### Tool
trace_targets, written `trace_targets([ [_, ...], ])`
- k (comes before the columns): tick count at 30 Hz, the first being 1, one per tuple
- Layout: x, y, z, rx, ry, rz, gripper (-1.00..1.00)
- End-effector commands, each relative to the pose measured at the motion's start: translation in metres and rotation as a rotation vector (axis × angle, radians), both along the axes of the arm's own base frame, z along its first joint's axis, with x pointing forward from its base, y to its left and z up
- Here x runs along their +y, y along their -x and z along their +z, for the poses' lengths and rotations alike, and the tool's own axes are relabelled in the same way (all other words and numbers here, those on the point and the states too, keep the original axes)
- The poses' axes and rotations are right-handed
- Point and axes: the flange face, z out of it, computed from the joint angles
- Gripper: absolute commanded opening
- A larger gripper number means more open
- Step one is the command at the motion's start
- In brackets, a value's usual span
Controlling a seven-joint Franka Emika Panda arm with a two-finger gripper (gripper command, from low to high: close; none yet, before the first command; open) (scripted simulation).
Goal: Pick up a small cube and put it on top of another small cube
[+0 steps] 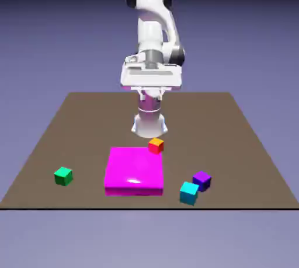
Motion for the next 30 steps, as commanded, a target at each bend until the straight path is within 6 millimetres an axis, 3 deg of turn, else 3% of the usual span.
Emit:
trace_targets([
  [1,-0.012,-0.007,-0.008,0.031,-0.011,-0.017,0.0],
  [7,-0.086,-0.037,-0.066,0.208,-0.07,-0.117,0.0],
  [13,-0.163,-0.044,-0.131,0.368,-0.116,-0.218,0.0],
  [19,-0.241,-0.029,-0.195,0.506,-0.143,-0.316,0.0],
  [26,-0.327,0.012,-0.256,0.635,-0.141,-0.422,0.0],
  [28,-0.327,0.012,-0.256,0.636,-0.141,-0.423,0.0],
  [30,-0.33,0.009,-0.28,0.635,-0.135,-0.421,0.0],
])
